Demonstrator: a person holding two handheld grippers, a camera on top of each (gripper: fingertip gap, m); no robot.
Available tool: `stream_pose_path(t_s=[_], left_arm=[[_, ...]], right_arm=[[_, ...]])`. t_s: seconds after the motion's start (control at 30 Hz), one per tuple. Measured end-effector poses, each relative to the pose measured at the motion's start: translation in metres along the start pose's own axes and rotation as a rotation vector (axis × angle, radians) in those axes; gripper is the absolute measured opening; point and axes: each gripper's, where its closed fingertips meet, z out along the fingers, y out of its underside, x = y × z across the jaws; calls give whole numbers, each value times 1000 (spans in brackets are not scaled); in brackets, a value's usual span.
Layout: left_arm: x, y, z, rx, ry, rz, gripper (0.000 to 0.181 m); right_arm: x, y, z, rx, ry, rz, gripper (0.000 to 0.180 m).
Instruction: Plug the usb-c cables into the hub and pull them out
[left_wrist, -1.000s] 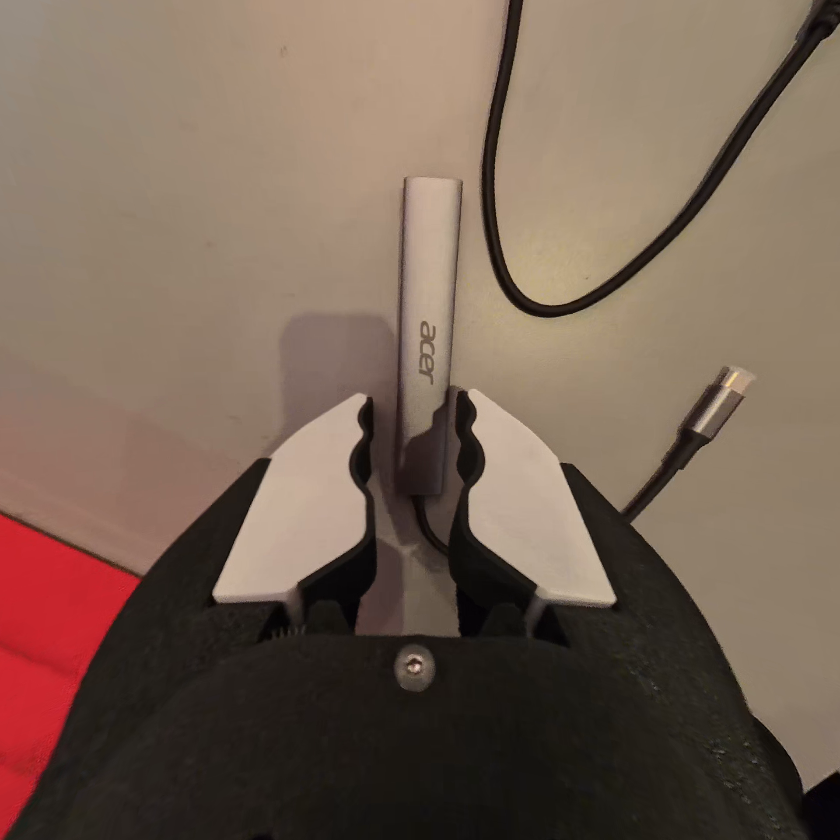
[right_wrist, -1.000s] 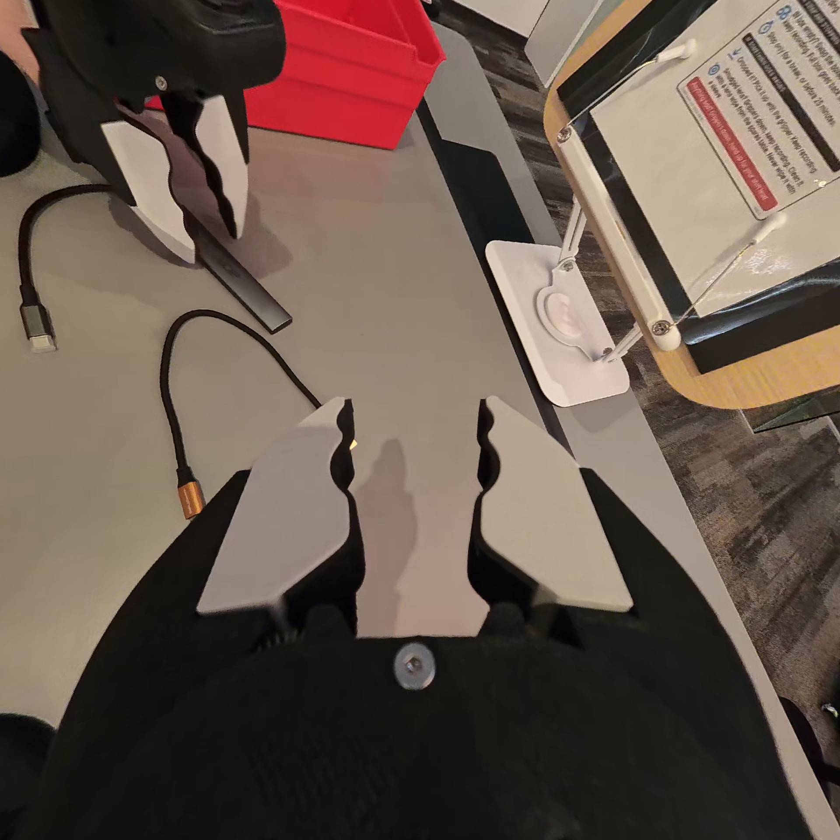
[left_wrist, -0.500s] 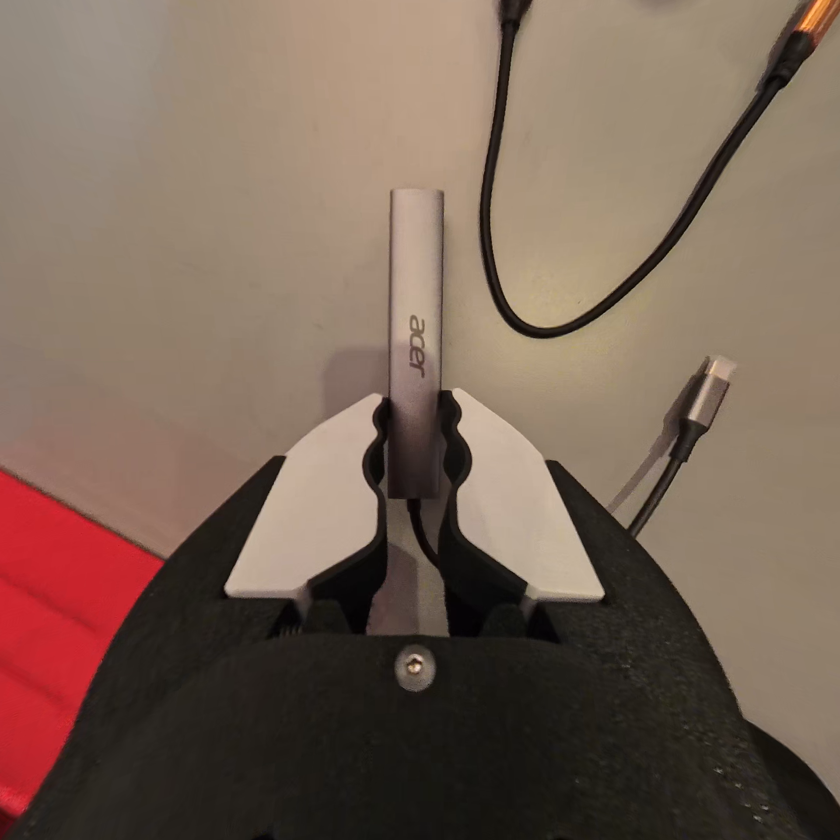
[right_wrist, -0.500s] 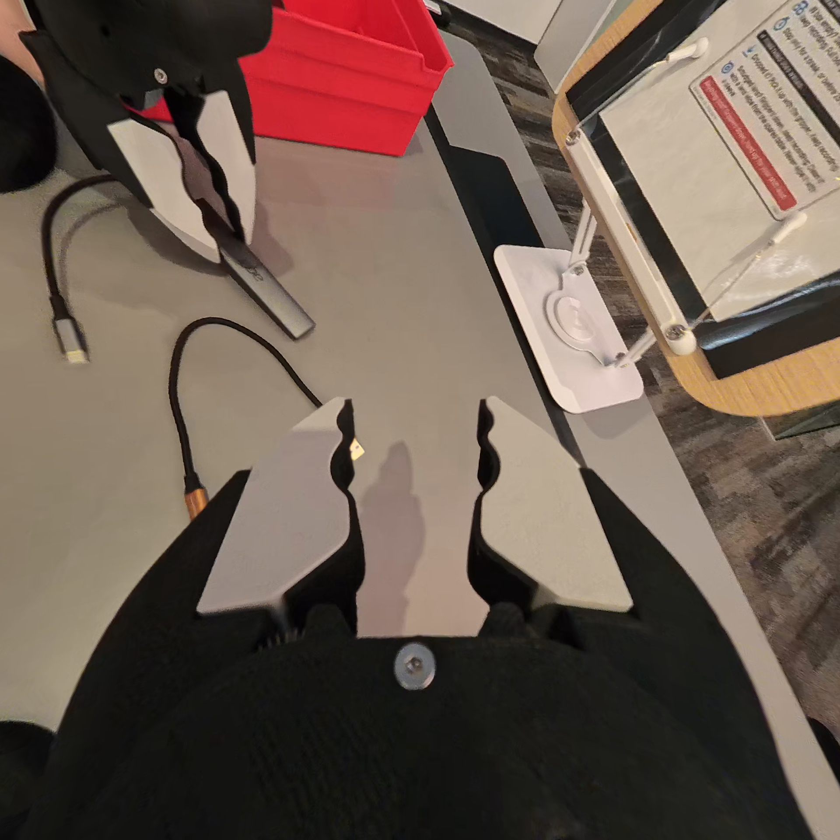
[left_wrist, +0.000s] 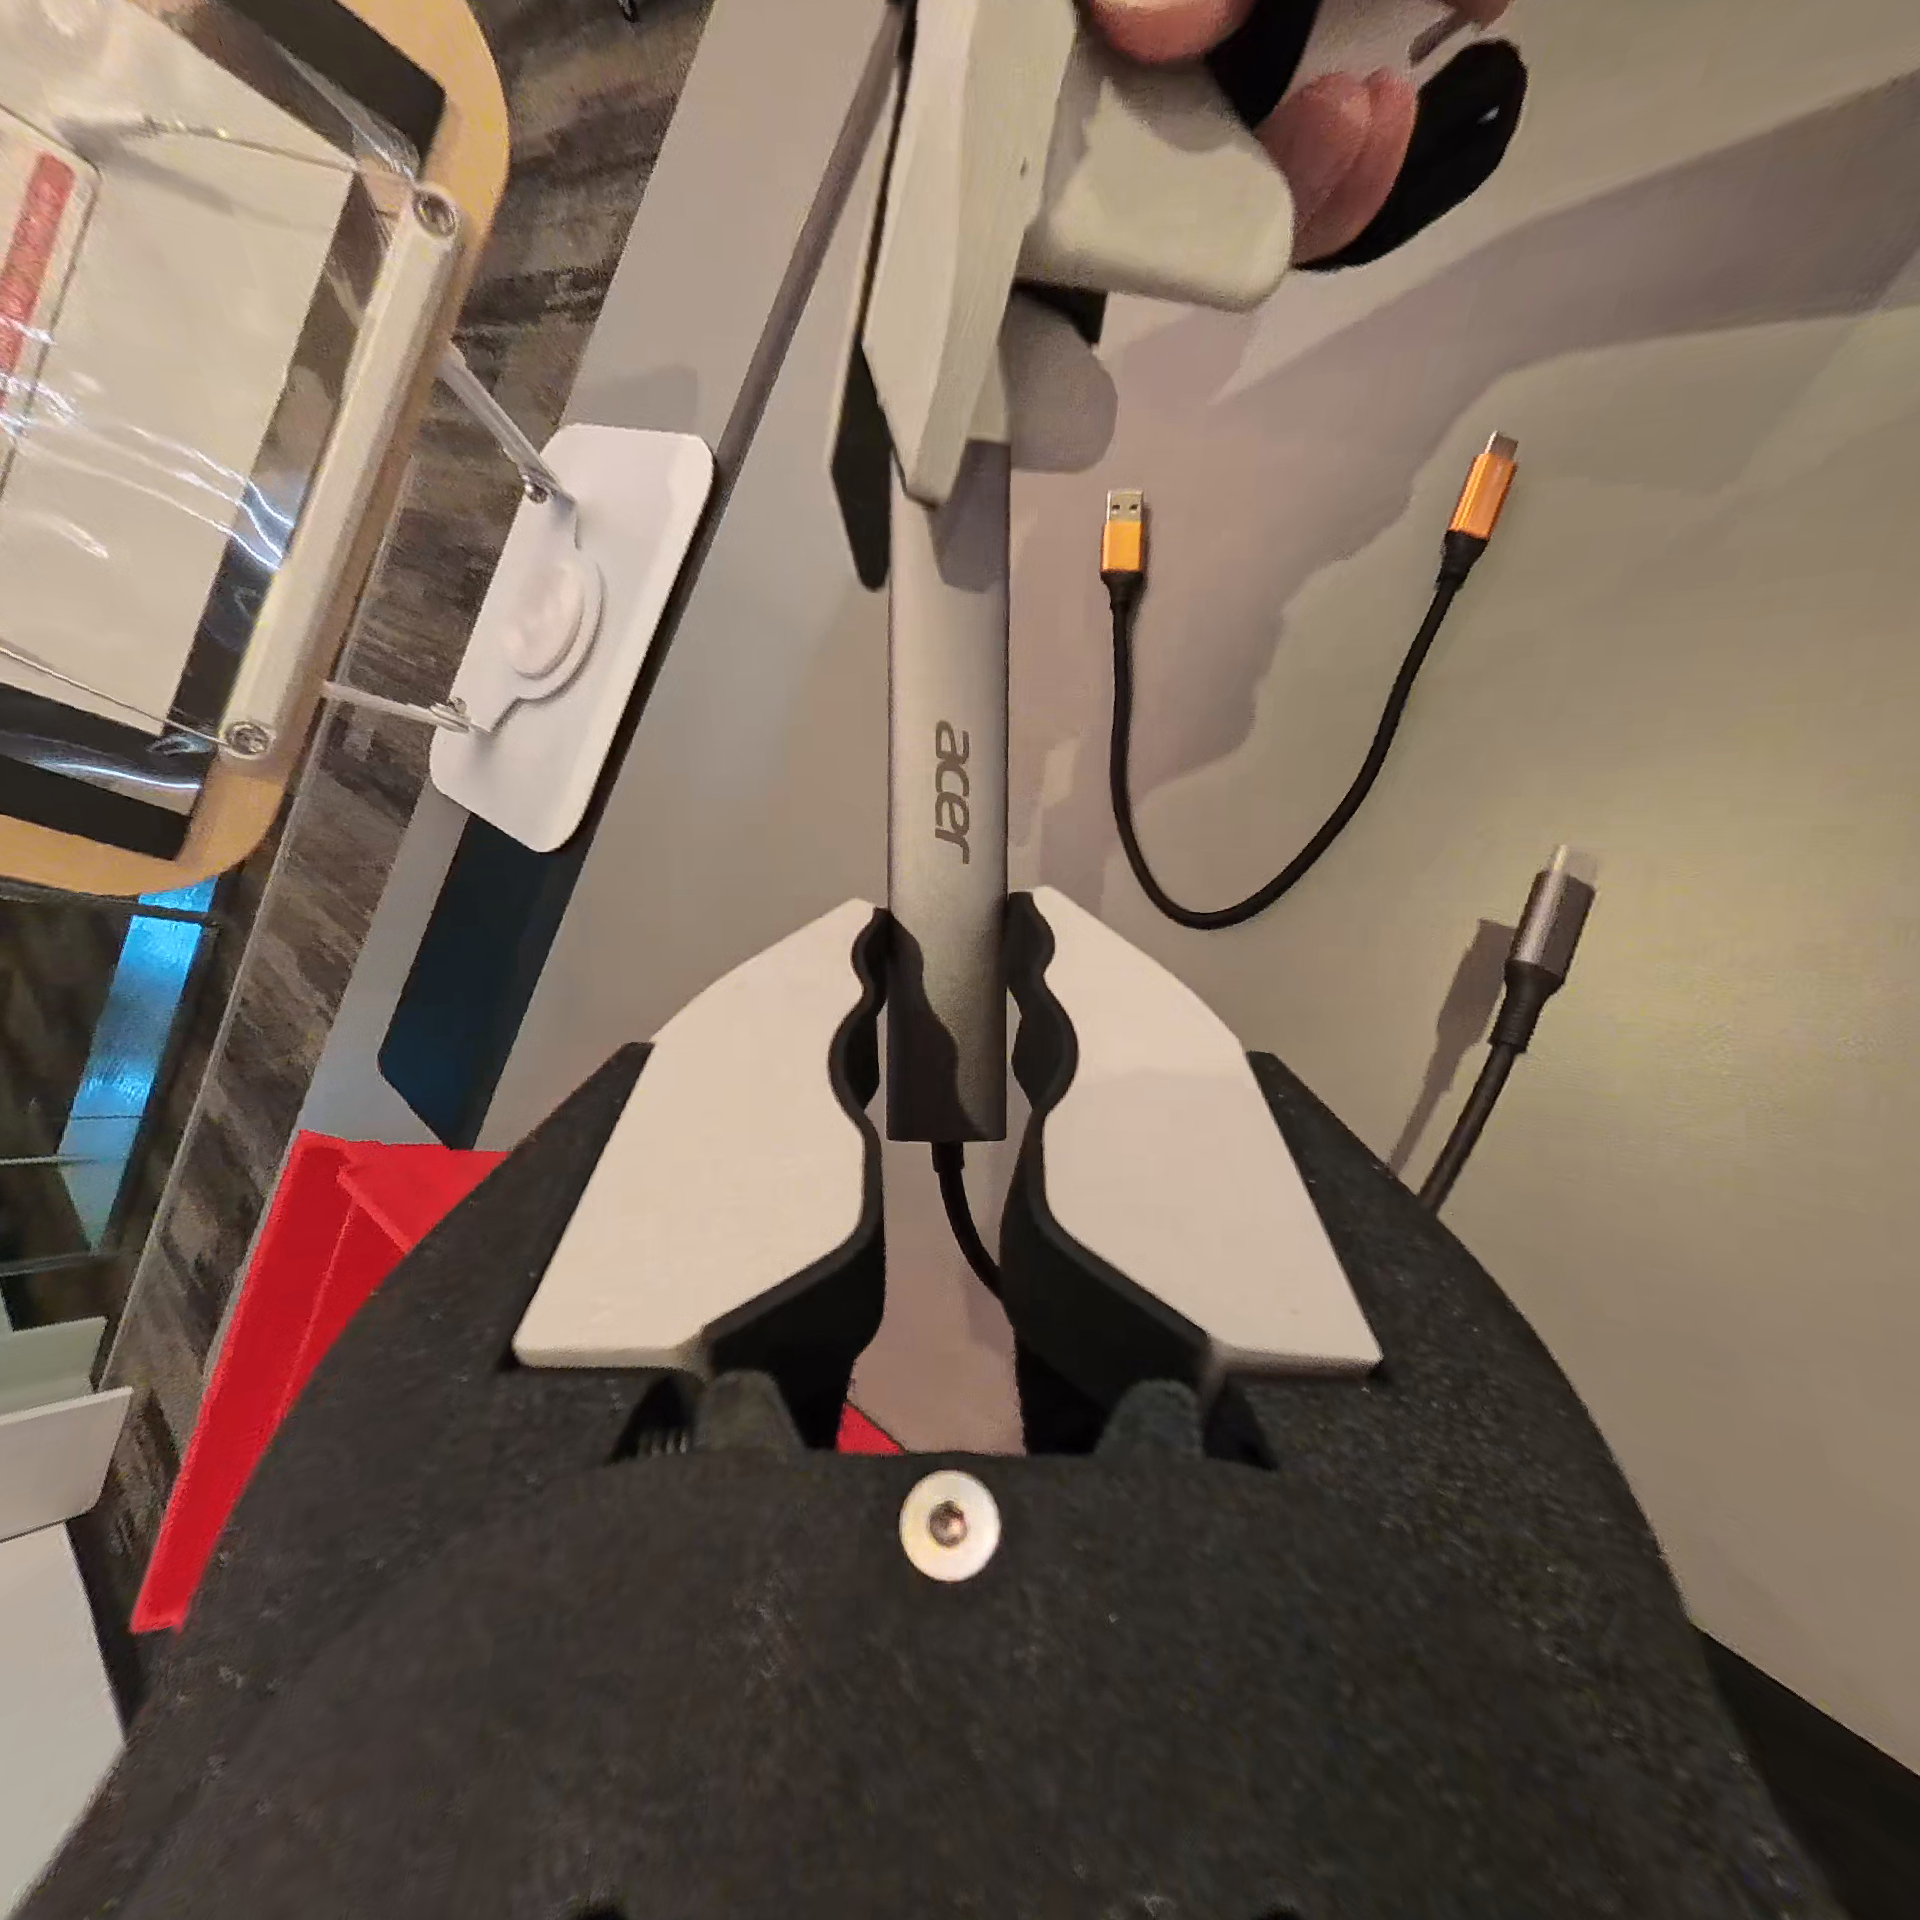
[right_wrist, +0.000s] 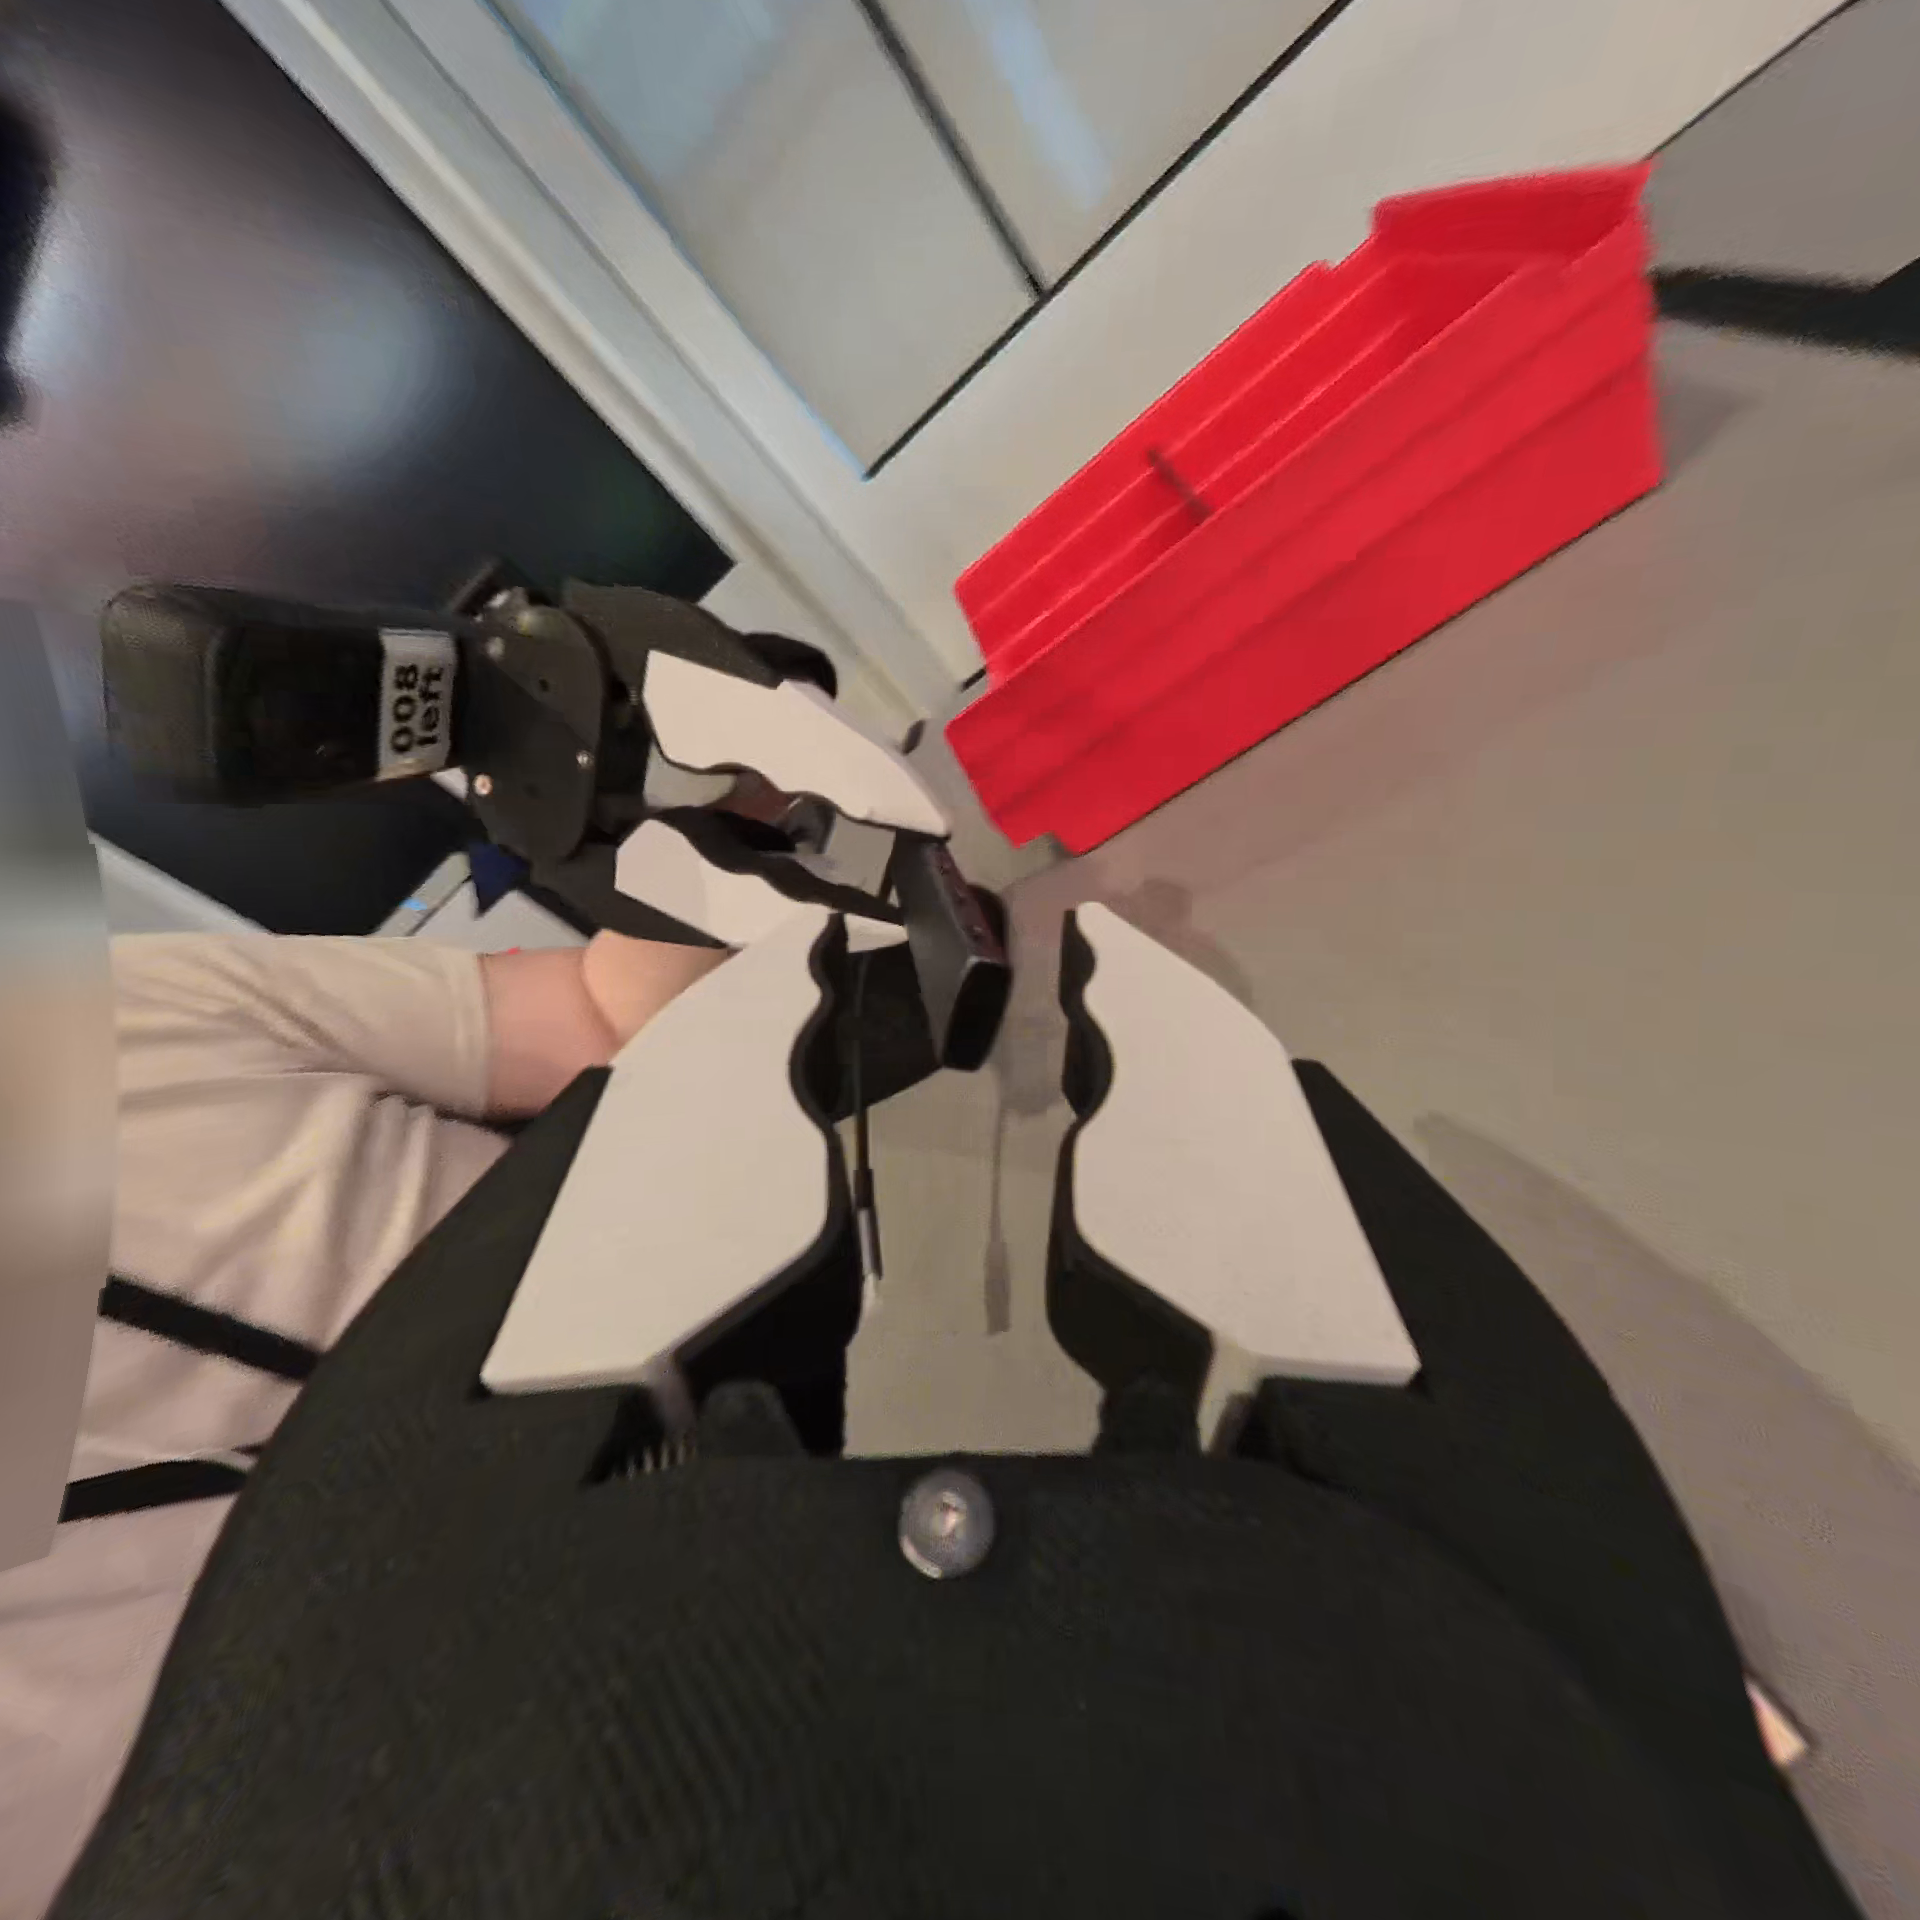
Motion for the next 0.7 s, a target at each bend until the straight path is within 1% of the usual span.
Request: stream_pose_path(t_s=[0.07, 0.2, 0.23, 0.3, 0.33, 0.37, 0.4, 0.47, 0.5, 0.53, 0.6, 0.63, 0.67, 0.7], left_arm=[[1, -5, -5, 17, -4, 7, 21], [1, -13, -9, 35, -22, 28, 21], [1, -14, -8, 38, -22, 33, 21], [2, -13, -7, 28, -20, 36, 20], [3, -14, -8, 40, -11, 29, 9], [3, -18, -11, 70, -6, 3, 10], [1, -20, -16, 103, 5, -41, 20], [-1, -23, -27, 161, 92, -172, 44], [3, -25, -33, 199, 165, -241, 62], [8, -28, -39, 236, 250, -297, 70], [22, -34, -49, 310, 395, -360, 68], [26, -37, -53, 347, 425, -371, 61], [27, -39, -54, 372, 423, -368, 55], [28, -39, -52, 378, 399, -355, 53]], right_arm=[[-2, 2, 0, -13, -24, -2, 33], [-10, 11, 3, -80, -50, -38, 29], [-13, 13, 4, -94, -59, -59, 17], [-19, 10, 4, -97, -74, -122, 12], [-18, 11, 3, -111, -45, -188, 10], [-22, 14, 2, -139, -38, -283, 10], [-30, 16, 0, -150, -51, -397, 11], [-51, 7, -5, -85, -80, -567, 11], [-62, 2, -8, -51, -98, -625, 11], [-74, -3, -11, -14, -122, -686, 11], [-89, -9, -18, 36, -130, -804, 11], [-92, -11, -21, 43, -111, -846, 11], [-95, -11, -23, 41, -107, -877, 11], [-100, -9, -25, 49, -122, -909, 11]])
